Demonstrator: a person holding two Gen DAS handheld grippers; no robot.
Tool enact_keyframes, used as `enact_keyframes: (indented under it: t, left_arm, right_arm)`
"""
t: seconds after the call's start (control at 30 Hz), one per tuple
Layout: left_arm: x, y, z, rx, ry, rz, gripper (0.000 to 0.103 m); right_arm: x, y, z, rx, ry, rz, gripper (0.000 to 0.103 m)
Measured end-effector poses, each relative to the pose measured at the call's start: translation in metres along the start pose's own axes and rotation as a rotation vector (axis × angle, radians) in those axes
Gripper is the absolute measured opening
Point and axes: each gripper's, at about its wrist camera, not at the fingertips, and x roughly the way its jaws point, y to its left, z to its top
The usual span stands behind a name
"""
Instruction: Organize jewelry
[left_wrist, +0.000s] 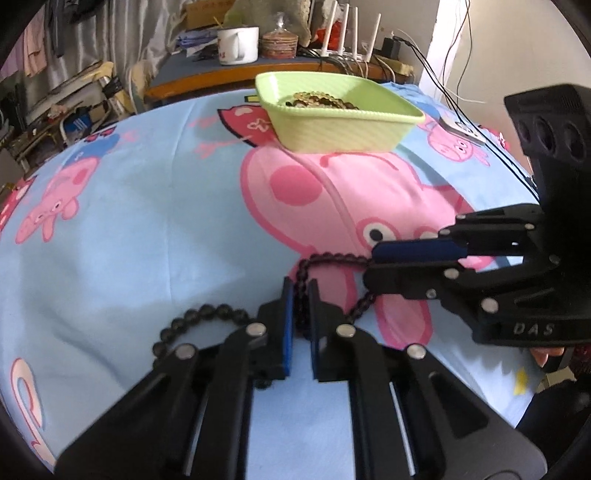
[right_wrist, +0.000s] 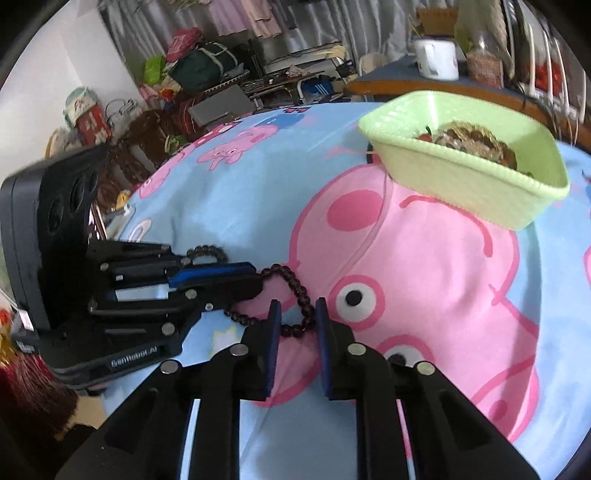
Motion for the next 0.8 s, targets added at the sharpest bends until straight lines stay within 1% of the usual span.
enact_keyframes:
  t: [0.1,0.17,0.23,0.33,0.47,0.53,0.73,0.8]
  left_arm:
    - [0.005,0.000,0.006,-0.012,0.003,-0.005,0.007]
    - [0.008,0.001,0.011,-0.026,0.004,-0.007,0.007]
    - [0.013,0.002,0.017,-0.047,0.008,-0.025,0.007]
    - [0.018,0.002,0.027,-0.067,0.010,-0.050,0.007]
    - [0.014,-0.005,0.046,-0.063,-0.025,-0.084,0.007]
    - [0.008,-0.009,0.061,-0.057,-0.055,-0.106,0.007]
    - [0.004,-0.011,0.107,-0.073,-0.120,-0.144,0.007]
    - [0.005,-0.009,0.124,-0.085,-0.137,-0.153,0.007]
  right_arm:
    - [0.003,-0.005,0.002,0.020,-0.004,0.004,0.000]
    - [0.002,-0.004,0.003,0.017,-0.013,-0.011,0.000]
    - [-0.001,-0.006,0.002,0.014,-0.027,-0.033,0.000]
    - [-0.007,-0.013,0.002,0.041,-0.050,-0.035,0.000]
    - [-0.025,-0.021,0.008,0.051,-0.101,-0.041,0.000]
    - [-0.034,-0.025,0.014,0.056,-0.127,-0.041,0.000]
    - [-0.062,-0.040,0.039,0.072,-0.225,-0.048,0.000]
    - [-0.070,-0.046,0.053,0.076,-0.256,-0.060,0.000]
